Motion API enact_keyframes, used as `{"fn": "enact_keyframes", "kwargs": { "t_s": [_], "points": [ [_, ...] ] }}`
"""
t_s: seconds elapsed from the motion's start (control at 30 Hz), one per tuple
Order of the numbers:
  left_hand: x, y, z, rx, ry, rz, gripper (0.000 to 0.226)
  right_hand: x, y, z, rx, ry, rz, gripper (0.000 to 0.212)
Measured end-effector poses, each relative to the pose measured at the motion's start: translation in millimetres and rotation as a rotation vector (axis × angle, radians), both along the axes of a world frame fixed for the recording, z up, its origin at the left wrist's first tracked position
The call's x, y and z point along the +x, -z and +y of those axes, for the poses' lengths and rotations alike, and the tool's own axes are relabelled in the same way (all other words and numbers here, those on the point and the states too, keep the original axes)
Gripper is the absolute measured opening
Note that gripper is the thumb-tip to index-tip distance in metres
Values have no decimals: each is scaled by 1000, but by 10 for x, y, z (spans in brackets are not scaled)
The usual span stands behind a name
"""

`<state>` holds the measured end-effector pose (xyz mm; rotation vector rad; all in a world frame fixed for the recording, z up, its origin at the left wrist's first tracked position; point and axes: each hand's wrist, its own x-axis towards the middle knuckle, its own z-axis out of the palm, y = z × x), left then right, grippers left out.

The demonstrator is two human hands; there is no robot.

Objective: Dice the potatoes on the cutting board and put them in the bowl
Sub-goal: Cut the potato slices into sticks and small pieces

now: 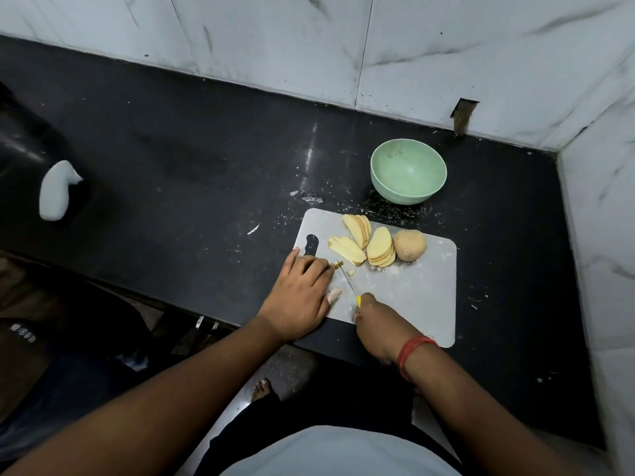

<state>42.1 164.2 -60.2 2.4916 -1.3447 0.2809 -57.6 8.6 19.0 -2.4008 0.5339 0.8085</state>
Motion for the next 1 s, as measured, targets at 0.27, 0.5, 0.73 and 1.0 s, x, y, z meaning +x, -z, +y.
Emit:
{"fn": "enact_keyframes", "kwargs": {
  "t_s": [0.27, 0.5, 0.73, 1.0],
  "points": [
    [5, 7, -12, 15, -7, 9, 50, -164, 23, -50, -7, 22, 25, 25],
    [-15, 19, 25, -5, -37, 6, 50, -131, -114, -17, 32, 90, -112, 9],
    [-19, 3, 30, 9, -48, 17, 49, -40, -91, 23, 34, 76, -63, 10],
    [-5, 10, 19, 22, -49, 13, 51, 49, -8, 29, -2, 4, 33, 29]
  ]
}}
